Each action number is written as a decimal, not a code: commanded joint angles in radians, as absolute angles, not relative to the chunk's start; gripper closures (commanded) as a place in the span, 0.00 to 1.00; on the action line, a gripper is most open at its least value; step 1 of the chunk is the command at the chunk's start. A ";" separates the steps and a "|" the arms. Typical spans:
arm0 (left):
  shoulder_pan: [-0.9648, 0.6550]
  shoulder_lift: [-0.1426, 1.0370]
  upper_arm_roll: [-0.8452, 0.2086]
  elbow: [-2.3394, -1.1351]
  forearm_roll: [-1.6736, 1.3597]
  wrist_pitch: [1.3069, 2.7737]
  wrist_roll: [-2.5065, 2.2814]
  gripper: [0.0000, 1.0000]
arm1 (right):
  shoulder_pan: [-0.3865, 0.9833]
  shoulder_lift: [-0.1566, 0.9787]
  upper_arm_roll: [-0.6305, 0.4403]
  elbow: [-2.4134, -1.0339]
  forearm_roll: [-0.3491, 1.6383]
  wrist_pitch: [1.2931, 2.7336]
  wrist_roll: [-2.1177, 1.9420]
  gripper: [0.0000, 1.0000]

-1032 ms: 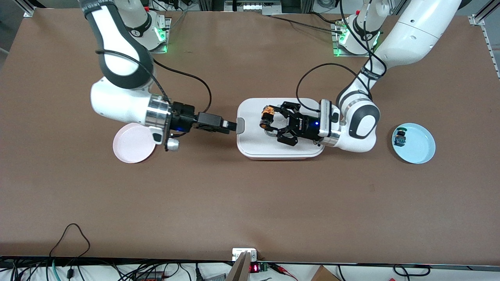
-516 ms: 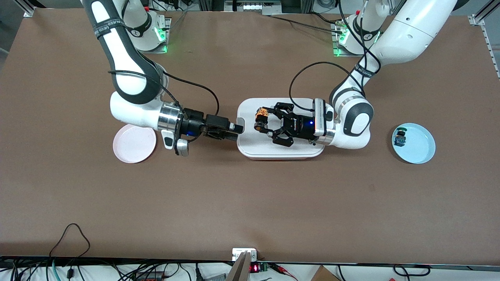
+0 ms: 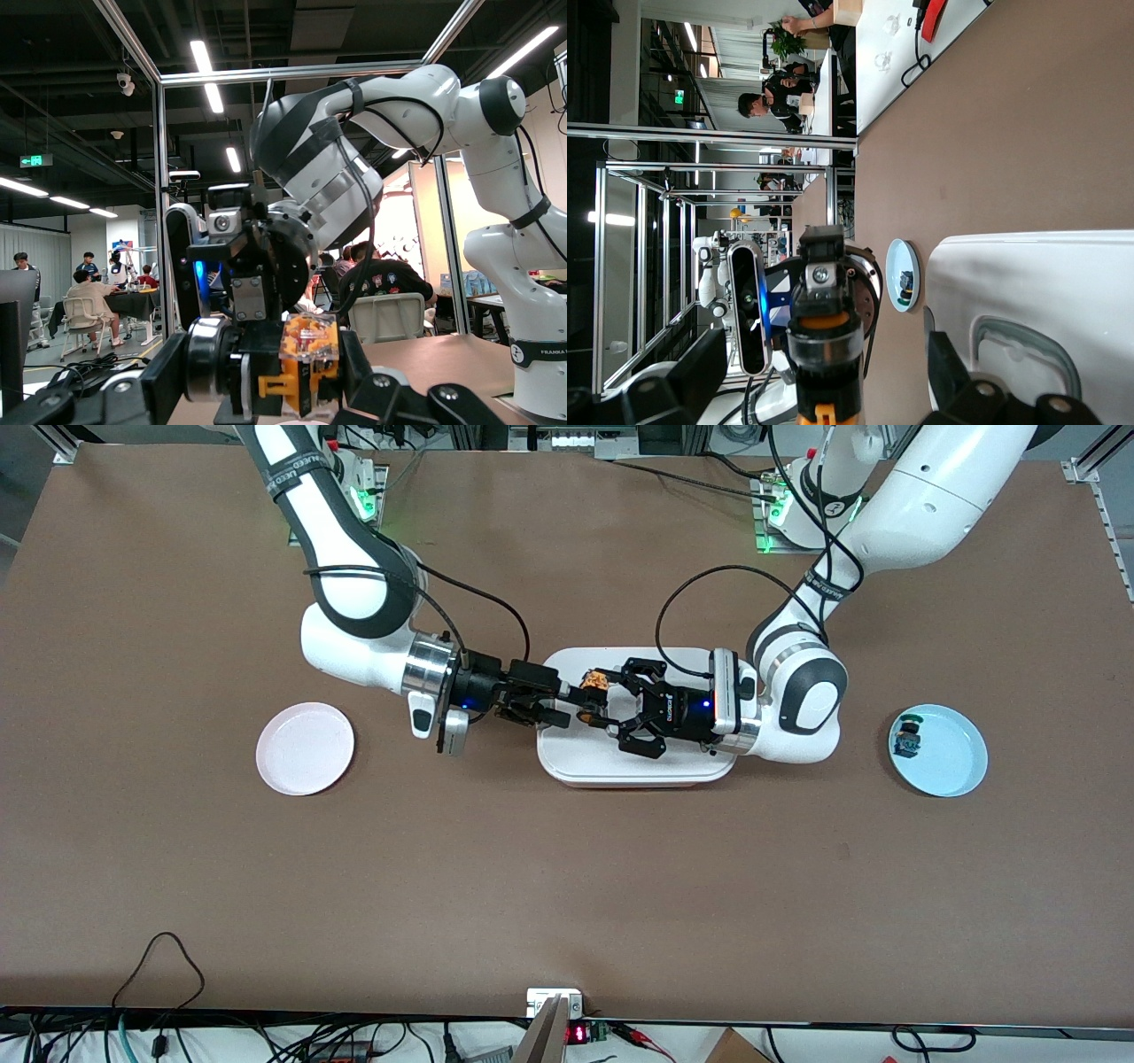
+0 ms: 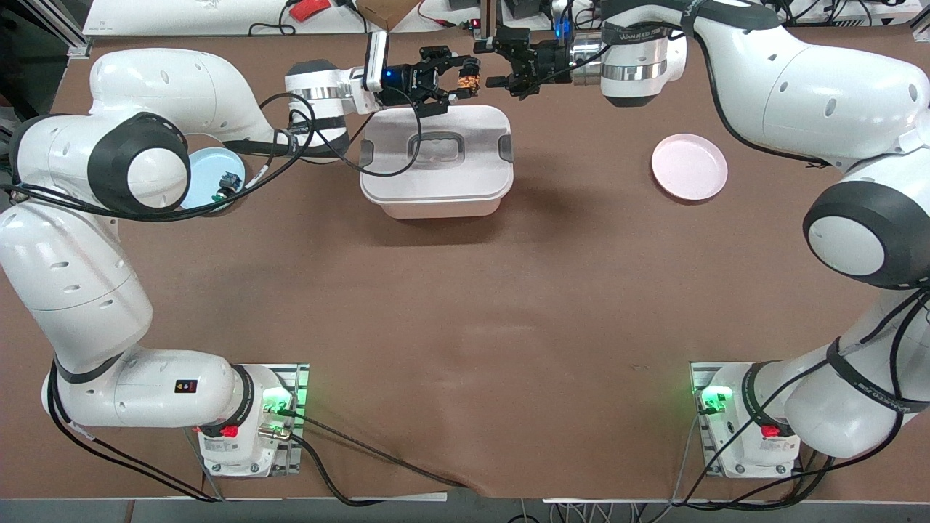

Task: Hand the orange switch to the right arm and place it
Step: 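Grasp the orange switch with the right gripper from the left gripper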

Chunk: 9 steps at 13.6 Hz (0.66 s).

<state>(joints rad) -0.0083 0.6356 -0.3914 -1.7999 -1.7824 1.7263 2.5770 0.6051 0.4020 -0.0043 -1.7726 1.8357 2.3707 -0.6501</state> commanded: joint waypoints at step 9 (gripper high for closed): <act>-0.005 0.620 -0.399 -1.822 -1.825 1.729 2.638 0.90 | 0.707 0.391 -0.012 -1.776 1.925 2.500 -0.710 0.23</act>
<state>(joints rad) -0.0083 0.6356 -0.3914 -1.8001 -1.7839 1.7268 2.5784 0.7102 0.4014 -0.0092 -1.7724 1.9009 2.4944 -0.6754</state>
